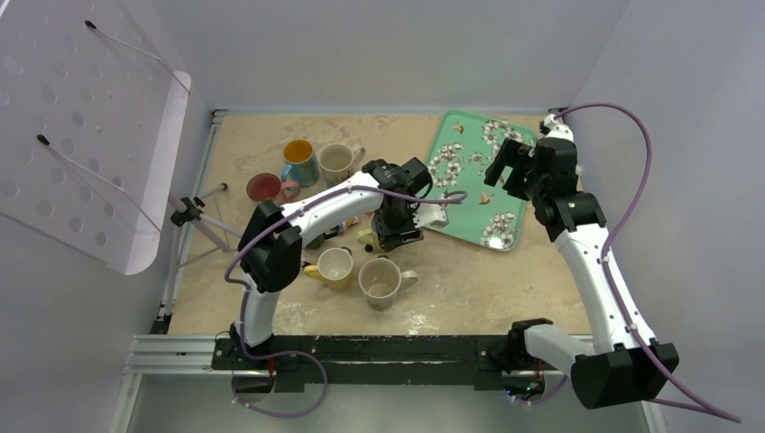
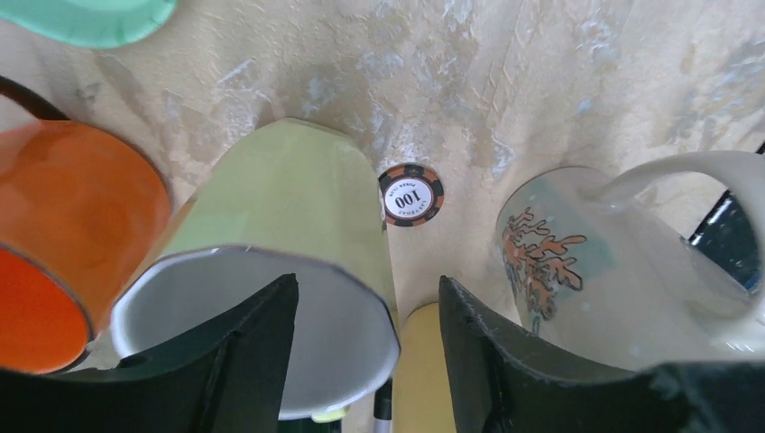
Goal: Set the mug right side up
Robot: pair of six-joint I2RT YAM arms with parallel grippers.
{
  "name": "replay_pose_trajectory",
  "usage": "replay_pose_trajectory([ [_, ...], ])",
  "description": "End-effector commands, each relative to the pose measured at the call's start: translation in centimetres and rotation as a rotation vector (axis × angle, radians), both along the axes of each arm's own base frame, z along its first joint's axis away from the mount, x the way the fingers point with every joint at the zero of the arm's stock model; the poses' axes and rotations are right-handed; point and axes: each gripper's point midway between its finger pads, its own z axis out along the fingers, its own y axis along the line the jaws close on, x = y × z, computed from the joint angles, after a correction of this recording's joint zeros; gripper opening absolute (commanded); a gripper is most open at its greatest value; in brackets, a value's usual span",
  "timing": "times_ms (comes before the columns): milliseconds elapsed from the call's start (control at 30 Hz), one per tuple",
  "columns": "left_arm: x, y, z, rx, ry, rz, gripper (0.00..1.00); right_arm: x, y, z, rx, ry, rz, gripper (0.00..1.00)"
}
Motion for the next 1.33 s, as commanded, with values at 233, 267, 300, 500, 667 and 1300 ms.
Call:
replay_pose_trajectory([
  [233,0.2,1.6,23.1,-0.614,-0.404,0.217,0.66,0.5,-0.3,1.6,-0.034,-0.098,0.012,0.99],
  [267,0.3,3.2,23.8,-0.640,-0.459,0.261,0.66,0.7,-0.4,1.7,-0.040,-0.121,0.010,0.99],
  [300,0.2,5.0,22.9,-0.639,-0.504,0.302,0.67,0.8,-0.6,1.5,-0.049,-0.140,0.005,0.99],
  [500,0.1,13.9,21.1,-0.723,-0.842,0.563,0.83,0.4,-3.1,1.7,-0.113,-0.338,-0.103,0.99],
  [667,0.1,17.4,17.2,-0.744,-0.870,0.705,0.90,-1.4,-5.0,2.6,-0.169,-0.550,-0.175,0.99],
  [1300,0.8,27.0,8.6,-0.784,-1.127,1.221,1.00,-3.8,-8.3,-4.6,-0.081,-0.497,-0.432,0.96],
])
